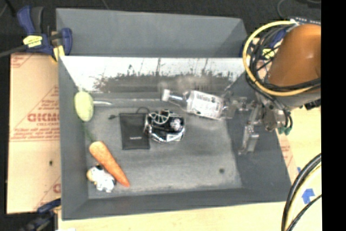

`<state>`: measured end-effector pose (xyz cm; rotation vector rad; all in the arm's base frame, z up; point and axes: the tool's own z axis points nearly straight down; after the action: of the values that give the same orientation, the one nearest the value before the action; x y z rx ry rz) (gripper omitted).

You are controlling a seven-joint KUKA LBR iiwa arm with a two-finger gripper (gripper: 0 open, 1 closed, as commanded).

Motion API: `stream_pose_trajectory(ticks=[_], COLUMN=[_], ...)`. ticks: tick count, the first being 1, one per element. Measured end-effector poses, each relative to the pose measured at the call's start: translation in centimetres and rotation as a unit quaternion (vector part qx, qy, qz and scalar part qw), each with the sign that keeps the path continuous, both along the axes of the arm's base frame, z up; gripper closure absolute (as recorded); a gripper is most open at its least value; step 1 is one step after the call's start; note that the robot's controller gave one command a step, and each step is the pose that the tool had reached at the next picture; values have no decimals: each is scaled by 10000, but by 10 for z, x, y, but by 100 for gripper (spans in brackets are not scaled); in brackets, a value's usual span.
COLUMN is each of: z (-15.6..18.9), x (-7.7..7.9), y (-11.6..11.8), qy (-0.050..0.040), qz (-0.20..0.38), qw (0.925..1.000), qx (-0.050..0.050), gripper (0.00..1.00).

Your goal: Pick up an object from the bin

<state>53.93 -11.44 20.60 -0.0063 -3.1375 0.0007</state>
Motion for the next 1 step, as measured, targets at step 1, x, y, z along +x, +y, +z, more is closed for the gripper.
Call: stream_pose_trajectory(ticks=[1], z=[5], x=[2], y=[1], qy=[-40], qz=[17], qw=[10000], qx=[-6], gripper=[0])
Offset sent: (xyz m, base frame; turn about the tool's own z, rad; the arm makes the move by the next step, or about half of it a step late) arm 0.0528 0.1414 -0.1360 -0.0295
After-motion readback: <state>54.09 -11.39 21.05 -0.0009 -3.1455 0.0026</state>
